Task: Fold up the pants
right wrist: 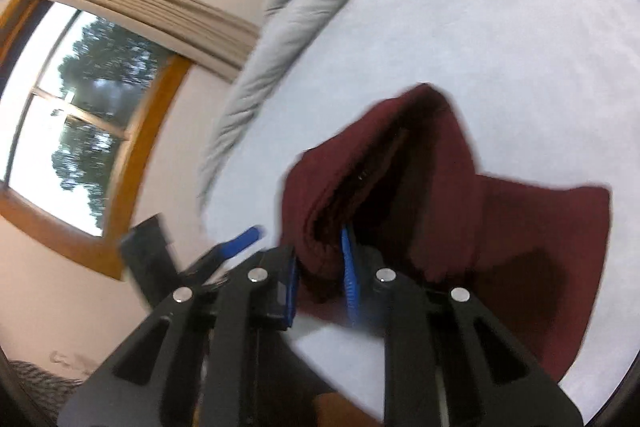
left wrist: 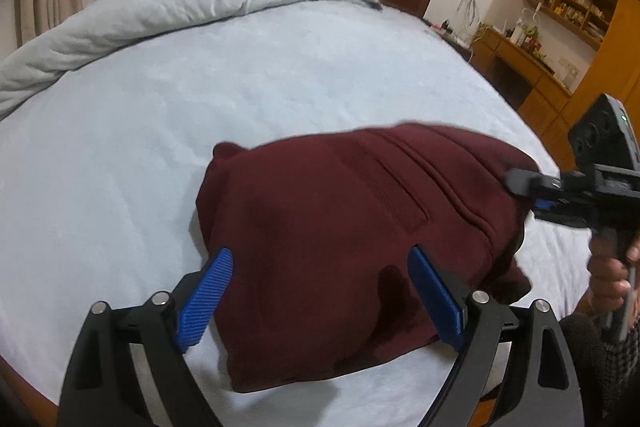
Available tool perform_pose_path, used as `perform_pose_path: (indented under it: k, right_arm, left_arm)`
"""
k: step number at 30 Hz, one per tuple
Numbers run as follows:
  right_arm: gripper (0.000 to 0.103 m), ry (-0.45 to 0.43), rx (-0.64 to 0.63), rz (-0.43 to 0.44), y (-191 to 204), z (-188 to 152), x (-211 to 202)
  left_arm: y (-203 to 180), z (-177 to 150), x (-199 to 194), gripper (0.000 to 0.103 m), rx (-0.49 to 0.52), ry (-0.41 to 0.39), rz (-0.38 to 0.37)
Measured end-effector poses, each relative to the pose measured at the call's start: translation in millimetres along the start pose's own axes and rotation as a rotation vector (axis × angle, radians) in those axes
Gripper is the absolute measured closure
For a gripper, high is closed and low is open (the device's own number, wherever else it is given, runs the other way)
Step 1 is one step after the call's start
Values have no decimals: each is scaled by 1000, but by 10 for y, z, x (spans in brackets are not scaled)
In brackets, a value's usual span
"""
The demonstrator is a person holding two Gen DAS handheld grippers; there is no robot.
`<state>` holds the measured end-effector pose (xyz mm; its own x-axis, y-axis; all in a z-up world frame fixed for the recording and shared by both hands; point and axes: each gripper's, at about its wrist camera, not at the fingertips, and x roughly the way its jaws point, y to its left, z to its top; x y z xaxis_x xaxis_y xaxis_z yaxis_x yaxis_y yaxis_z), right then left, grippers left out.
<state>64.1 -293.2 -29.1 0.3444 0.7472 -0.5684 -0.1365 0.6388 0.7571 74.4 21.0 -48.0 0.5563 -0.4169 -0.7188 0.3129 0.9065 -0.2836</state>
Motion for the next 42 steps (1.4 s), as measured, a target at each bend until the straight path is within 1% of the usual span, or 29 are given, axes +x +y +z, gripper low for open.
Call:
perform_pose_path:
  k: [2, 3, 4, 5, 6, 7, 8, 9, 10, 11, 12, 15, 17, 18, 19, 20, 22, 24, 26, 29, 31, 33, 35, 36, 38, 40, 41, 42]
  right_arm:
    - [85, -6, 5, 13, 0, -56, -120]
    - [86, -5, 24, 12, -44, -155, -201]
    - [86, 0, 49, 14, -105, -203, -210]
    - [86, 14, 82, -11, -231, -279, -186]
    - [86, 18, 93, -58, -309, -287, -126]
    - [85, 30, 103, -140, -454, -306, -48]
    - [85, 57, 127, -200, -636, -336, 50]
    - [84, 69, 155, -191, -751, -333, 127]
    - [84, 61, 191, -161, -850, -326, 150]
    - [84, 56, 198, -144, -864, -300, 162]
    - [81, 57, 187, -134, -842, -259, 169]
    - [70, 58, 124, -150, -719, -196, 122]
    - [58, 52, 115, -159, -665, -182, 17]
    - [46, 34, 116, -174, -647, -147, -55]
    - [38, 26, 116, -186, -649, -116, -75]
    - [36, 15, 118, -197, -655, -101, -111]
    - [27, 18, 130, -188, -701, -100, -184]
    - [27, 37, 167, -175, -837, -77, -159]
    - [27, 58, 200, -136, -953, -63, -71]
    - [26, 77, 237, -93, -1081, -52, 47]
    - [23, 85, 219, -78, -1108, -15, 103]
    - [23, 86, 179, -80, -1048, 1, 121]
    - [29, 99, 100, -75, -911, 19, 154]
    - [34, 110, 77, -63, -845, 16, 190]
    - [34, 146, 49, -54, -754, -14, 286]
    - [33, 152, 53, -72, -764, -5, 367]
    - [33, 145, 77, -65, -813, 20, 435]
    - [33, 135, 95, -37, -845, 42, 472]
  left_arm:
    - [-43, 28, -59, 13, 7, -16, -26]
    - [-74, 48, -85, 13, 13, -26, -49]
    - [-89, 54, -83, 10, 14, -28, -59]
    - [-126, 67, -46, 9, 22, -21, -72]
    - [-149, 69, -9, 9, 31, -13, -76]
    - [-185, 69, 74, 9, 47, 4, -77]
    - [-221, 63, 157, 9, 60, 23, -74]
    - [-250, 55, 254, 9, 72, 50, -65]
    - [-276, 35, 385, 9, 85, 90, -55]
    - [-294, 11, 487, 9, 98, 117, -31]
    - [-315, -21, 564, 9, 117, 131, -10]
    - [-351, -79, 631, 9, 149, 139, 18]
    - [-345, -115, 629, 9, 145, 146, 10]
    - [-337, -122, 610, 9, 143, 147, 5]
    - [-318, -119, 575, 9, 140, 144, -7]
    - [-295, -113, 540, 9, 134, 138, -17]
    - [-235, -104, 458, 9, 105, 129, -38]
    - [-200, -116, 376, 9, 67, 121, -52]
    - [-122, -105, 303, 8, 29, 109, -58]
    - [-4, -107, 247, 8, -22, 102, -46]
    - [102, -100, 246, 8, -61, 102, -44]
    - [183, -103, 260, 8, -99, 109, -40]
    - [244, -117, 273, 8, -126, 110, -31]
    - [270, -123, 277, 8, -134, 111, -29]
    - [302, -130, 286, 8, -147, 112, -31]
    - [323, -140, 291, 8, -155, 111, -39]
    - [332, -143, 296, 8, -158, 111, -40]
    - [339, -151, 298, 8, -160, 111, -42]
